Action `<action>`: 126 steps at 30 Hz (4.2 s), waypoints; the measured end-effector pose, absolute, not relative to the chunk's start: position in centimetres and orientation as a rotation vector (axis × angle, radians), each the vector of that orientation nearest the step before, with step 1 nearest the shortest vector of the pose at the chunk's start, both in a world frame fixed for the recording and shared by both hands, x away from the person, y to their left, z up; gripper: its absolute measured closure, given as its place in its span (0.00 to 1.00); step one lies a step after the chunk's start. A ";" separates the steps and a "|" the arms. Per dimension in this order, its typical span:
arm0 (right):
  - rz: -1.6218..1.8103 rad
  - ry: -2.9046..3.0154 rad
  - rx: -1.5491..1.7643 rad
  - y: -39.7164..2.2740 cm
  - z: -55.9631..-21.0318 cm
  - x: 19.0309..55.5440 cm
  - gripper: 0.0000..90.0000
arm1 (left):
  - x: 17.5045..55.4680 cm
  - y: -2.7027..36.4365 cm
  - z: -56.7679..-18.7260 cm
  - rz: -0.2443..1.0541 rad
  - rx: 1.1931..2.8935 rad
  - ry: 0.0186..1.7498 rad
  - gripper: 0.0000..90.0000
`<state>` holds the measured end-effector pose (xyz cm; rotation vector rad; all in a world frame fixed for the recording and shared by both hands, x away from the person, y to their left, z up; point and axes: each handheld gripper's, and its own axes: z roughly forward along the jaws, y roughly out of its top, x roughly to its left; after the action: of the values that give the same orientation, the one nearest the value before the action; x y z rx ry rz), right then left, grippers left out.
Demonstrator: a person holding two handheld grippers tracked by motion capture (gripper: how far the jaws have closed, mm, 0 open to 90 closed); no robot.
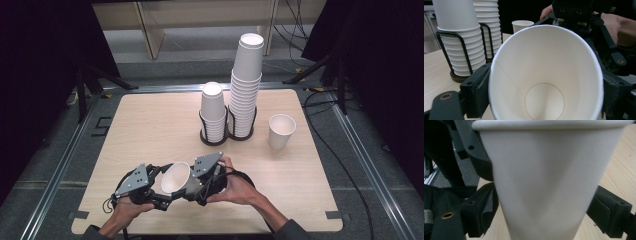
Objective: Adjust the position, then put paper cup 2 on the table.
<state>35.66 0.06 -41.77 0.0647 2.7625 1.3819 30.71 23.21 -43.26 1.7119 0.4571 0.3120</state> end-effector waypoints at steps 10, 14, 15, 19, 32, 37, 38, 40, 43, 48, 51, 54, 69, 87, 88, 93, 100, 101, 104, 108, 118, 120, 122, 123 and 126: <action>1.387 2.801 0.037 0.2 -42.3 35.7 0.24 | 30.9 23.2 -43.6 0.289 1.710 0.446 0.13; 1.436 2.797 0.046 0.0 -42.3 35.9 0.24 | 30.8 23.2 -43.7 0.285 1.654 0.464 0.10; 1.428 2.796 0.055 -0.1 -42.3 35.9 0.25 | 30.7 23.3 -43.5 0.287 1.655 0.473 0.10; 1.420 2.801 0.085 -0.7 -42.7 36.2 0.25 | 30.5 23.3 -43.4 0.341 1.632 0.471 0.10; 1.526 2.513 0.482 -6.9 -43.2 38.4 0.24 | 30.8 24.4 -43.1 0.381 1.539 0.546 0.16; 1.536 2.418 0.607 -10.1 -43.2 38.7 0.24 | 30.9 24.6 -43.3 0.394 1.549 0.575 0.16; 1.531 2.402 0.620 -10.5 -43.3 38.8 0.24 | 31.0 24.6 -43.4 0.400 1.558 0.572 0.16; 1.536 2.367 0.656 -11.6 -43.4 39.0 0.24 | 31.0 24.6 -43.4 0.404 1.558 0.576 0.16; 1.546 2.310 0.698 -12.5 -43.5 39.2 0.23 | 31.1 24.7 -43.6 0.407 1.560 0.591 0.16; 1.563 2.238 0.753 -14.1 -43.5 39.2 0.23 | 31.2 24.8 -43.8 0.417 1.573 0.610 0.16; 1.525 2.214 0.764 -15.1 -43.8 39.3 0.23 | 31.3 24.8 -43.9 0.426 1.584 0.629 0.16; 1.546 2.180 0.797 -16.1 -44.1 39.2 0.23 | 31.5 25.0 -44.1 0.427 1.578 0.631 0.16; 1.530 2.069 0.939 -20.8 -45.3 39.3 0.23 | 31.5 24.9 -44.4 0.426 1.596 0.646 0.16; 1.451 2.100 0.990 -21.9 -47.0 39.7 0.22 | 31.7 25.0 -44.6 0.422 1.600 0.651 0.16; 1.434 2.102 0.955 -22.0 -47.0 39.9 0.22 | 31.8 24.9 -44.7 0.417 1.578 0.634 0.16; 1.422 2.105 0.938 -21.9 -47.3 40.1 0.22 | 31.7 25.1 -44.6 0.415 1.604 0.662 0.16; 1.371 2.154 0.960 -21.6 -47.9 40.4 0.22 | 31.7 25.0 -44.6 0.418 1.608 0.660 0.16; 1.375 2.154 0.950 -21.6 -47.9 40.5 0.22 | 31.7 25.0 -44.6 0.417 1.609 0.659 0.16; 1.358 2.144 0.914 -21.7 -48.0 40.7 0.21 | 31.7 25.0 -44.7 0.416 1.618 0.647 0.16; 1.332 2.172 0.942 -21.8 -48.2 40.7 0.21 | 31.6 24.9 -44.6 0.413 1.612 0.644 0.16; 1.273 2.199 1.019 -22.2 -48.0 40.2 0.17 | 31.6 25.0 -44.7 0.411 1.617 0.648 0.16; 1.282 2.190 1.025 -22.5 -48.1 39.8 0.17 | 31.6 25.1 -44.7 0.407 1.611 0.653 0.16; 1.269 2.208 1.033 -23.0 -47.9 39.3 0.17 | 31.7 25.1 -44.7 0.411 1.618 0.647 0.16; 1.281 2.210 1.035 -23.0 -47.8 39.1 0.17 | 31.7 25.1 -44.7 0.411 1.618 0.648 0.16; 1.289 2.219 1.013 -23.3 -47.4 38.2 0.17 | 31.8 25.0 -44.9 0.408 1.607 0.647 0.16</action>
<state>38.21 -23.30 -47.44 1.0128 2.2189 1.2889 31.85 25.01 -44.88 1.6065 0.6469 0.4081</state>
